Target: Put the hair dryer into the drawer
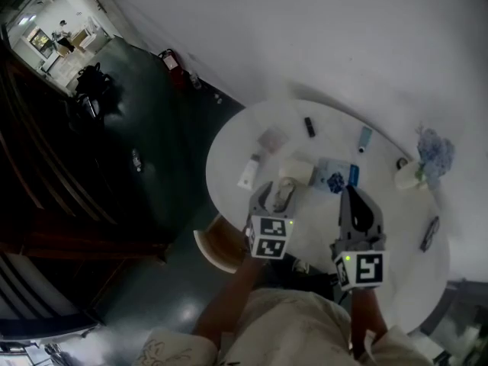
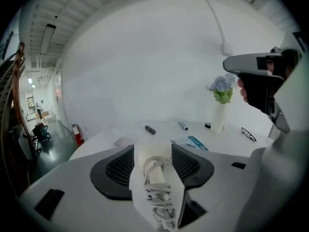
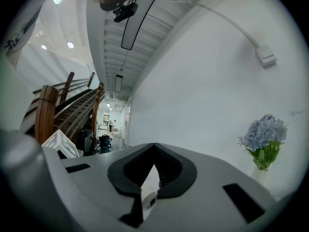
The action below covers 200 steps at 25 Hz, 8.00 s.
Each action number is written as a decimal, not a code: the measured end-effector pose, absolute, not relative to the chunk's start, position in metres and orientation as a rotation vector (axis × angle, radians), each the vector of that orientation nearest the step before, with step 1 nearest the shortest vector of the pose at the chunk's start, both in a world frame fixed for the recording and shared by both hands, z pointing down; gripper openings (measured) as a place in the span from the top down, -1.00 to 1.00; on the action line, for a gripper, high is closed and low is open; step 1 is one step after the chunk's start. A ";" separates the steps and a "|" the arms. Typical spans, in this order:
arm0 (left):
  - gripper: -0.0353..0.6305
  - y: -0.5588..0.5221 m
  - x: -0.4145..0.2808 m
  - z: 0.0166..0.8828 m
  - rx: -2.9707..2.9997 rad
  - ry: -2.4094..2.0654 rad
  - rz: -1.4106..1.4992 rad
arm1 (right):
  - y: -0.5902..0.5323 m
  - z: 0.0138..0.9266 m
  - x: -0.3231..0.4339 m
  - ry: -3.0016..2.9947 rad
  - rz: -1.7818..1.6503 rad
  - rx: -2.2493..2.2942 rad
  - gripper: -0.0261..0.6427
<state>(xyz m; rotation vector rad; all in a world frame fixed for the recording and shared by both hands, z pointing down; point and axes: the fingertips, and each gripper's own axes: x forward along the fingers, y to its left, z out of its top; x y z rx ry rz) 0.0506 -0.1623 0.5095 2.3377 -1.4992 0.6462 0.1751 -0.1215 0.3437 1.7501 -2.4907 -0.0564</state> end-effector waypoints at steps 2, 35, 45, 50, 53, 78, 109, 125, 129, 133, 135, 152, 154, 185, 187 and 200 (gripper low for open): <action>0.13 -0.166 0.054 0.527 2.301 -1.451 0.699 | -0.121 0.344 0.178 -2.484 -0.056 1.757 0.91; 0.10 -0.196 0.074 0.639 2.017 -1.148 1.119 | -0.108 0.360 0.200 -2.407 0.023 1.806 0.91; 0.19 -0.195 0.069 0.633 2.003 -1.193 1.088 | -0.106 0.360 0.201 -2.405 0.027 1.811 0.91; 0.20 -0.189 0.068 0.627 2.002 -1.218 1.027 | -0.107 0.359 0.199 -2.412 0.021 1.798 0.91; 0.20 -0.189 0.065 0.612 2.033 -1.265 0.970 | -0.109 0.358 0.198 -2.418 0.009 1.790 0.91; 0.22 -0.144 0.010 0.386 2.328 -1.817 0.210 | -0.115 0.349 0.158 -2.539 -0.056 1.655 0.91; 0.22 -0.024 -0.164 0.425 1.881 -2.209 0.341 | -0.109 0.363 -0.022 -2.869 -0.053 1.052 0.91; 0.22 0.015 -0.178 0.568 1.747 -1.858 0.679 | -0.109 0.370 -0.031 -2.846 -0.034 1.026 0.91; 0.22 0.020 -0.176 0.598 1.733 -1.756 0.754 | -0.108 0.373 -0.030 -2.838 -0.033 1.032 0.91; 0.22 0.024 -0.172 0.628 1.708 -1.636 0.860 | -0.108 0.376 -0.028 -2.824 -0.029 1.039 0.91; 0.22 0.026 -0.170 0.640 1.708 -1.580 0.916 | -0.107 0.376 -0.027 -2.820 -0.032 1.045 0.91; 0.22 0.021 -0.159 0.698 1.722 -1.160 1.302 | -0.105 0.379 -0.012 -2.774 -0.012 1.130 0.91; 0.22 0.018 -0.158 0.706 1.732 -1.122 1.357 | -0.106 0.380 -0.008 -2.766 -0.007 1.146 0.91; 0.22 -0.040 -0.113 0.761 1.857 -0.858 1.435 | -0.120 0.403 0.028 -2.599 0.034 1.294 0.91; 0.22 -0.040 -0.114 0.762 1.850 -0.849 1.434 | -0.122 0.402 0.027 -2.601 0.021 1.289 0.91; 0.22 -0.070 -0.099 0.755 1.971 -0.841 1.413 | -0.123 0.409 0.010 -2.598 0.090 1.259 0.91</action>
